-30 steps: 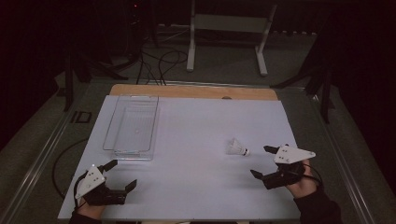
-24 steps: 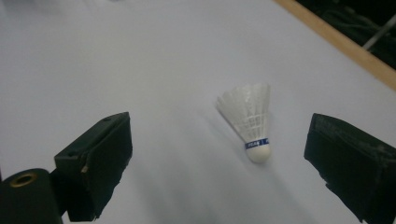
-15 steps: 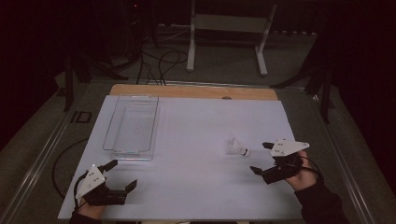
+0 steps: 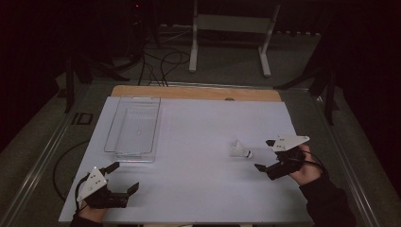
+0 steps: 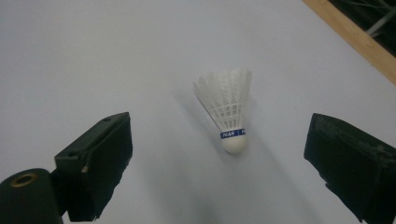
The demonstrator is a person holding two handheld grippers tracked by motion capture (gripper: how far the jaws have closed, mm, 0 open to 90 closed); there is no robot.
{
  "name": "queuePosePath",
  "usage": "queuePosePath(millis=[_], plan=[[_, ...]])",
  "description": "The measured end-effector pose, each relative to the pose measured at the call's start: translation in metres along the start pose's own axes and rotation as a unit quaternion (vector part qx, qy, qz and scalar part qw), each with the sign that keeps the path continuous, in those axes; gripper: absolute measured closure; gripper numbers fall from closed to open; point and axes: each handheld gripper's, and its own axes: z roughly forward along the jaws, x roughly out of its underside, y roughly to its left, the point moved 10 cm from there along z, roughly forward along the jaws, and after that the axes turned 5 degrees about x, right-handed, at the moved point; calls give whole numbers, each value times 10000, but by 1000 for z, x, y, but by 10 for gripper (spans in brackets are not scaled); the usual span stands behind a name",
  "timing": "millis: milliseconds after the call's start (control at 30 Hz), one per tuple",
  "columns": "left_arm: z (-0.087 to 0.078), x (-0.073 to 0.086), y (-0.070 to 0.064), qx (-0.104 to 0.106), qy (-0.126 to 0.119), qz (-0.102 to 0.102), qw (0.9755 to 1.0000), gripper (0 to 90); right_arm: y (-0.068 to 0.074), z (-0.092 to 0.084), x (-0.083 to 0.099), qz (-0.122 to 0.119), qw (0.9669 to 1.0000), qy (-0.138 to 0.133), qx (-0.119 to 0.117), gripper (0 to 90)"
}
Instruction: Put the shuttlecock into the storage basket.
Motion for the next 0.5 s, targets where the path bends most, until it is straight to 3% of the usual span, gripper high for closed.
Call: queuePosePath(millis=[500], plan=[[0, 1, 0, 23, 19, -9, 10000, 1, -14, 12, 1, 84, 9983, 538, -208, 81]])
